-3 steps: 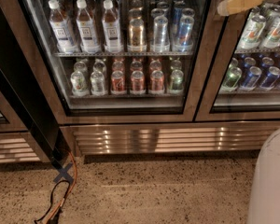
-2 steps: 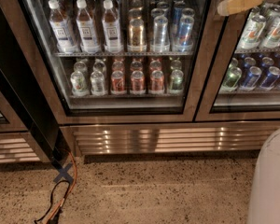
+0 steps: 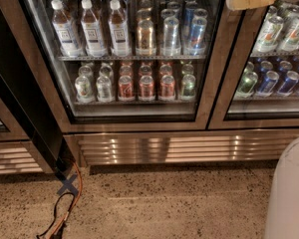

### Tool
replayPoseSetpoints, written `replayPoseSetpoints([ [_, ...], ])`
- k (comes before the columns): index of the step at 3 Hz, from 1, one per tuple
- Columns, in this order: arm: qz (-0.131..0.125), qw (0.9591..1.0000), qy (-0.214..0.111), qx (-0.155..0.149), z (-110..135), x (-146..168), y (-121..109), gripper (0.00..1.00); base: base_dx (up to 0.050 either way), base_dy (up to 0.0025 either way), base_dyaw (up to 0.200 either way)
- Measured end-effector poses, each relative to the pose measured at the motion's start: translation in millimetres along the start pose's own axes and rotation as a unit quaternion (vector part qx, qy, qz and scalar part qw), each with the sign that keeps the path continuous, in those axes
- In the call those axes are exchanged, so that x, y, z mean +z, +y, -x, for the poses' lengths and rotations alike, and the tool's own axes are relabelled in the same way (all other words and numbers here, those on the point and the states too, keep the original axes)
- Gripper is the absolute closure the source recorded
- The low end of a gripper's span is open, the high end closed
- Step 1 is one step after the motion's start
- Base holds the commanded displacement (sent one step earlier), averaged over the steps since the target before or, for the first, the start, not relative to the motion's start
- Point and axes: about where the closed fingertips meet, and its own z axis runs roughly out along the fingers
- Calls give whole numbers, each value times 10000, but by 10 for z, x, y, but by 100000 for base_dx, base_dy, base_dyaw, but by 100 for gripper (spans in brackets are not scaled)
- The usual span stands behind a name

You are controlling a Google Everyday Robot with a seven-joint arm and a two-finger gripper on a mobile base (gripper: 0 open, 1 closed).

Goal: Open left fridge door

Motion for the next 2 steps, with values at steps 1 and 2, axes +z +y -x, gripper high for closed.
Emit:
replayPoseSetpoints([
  [1,0,10000,0,0,0,0,0,65,0,0,0],
  [2,0,10000,0,0,0,1,0,62,0,0,0],
])
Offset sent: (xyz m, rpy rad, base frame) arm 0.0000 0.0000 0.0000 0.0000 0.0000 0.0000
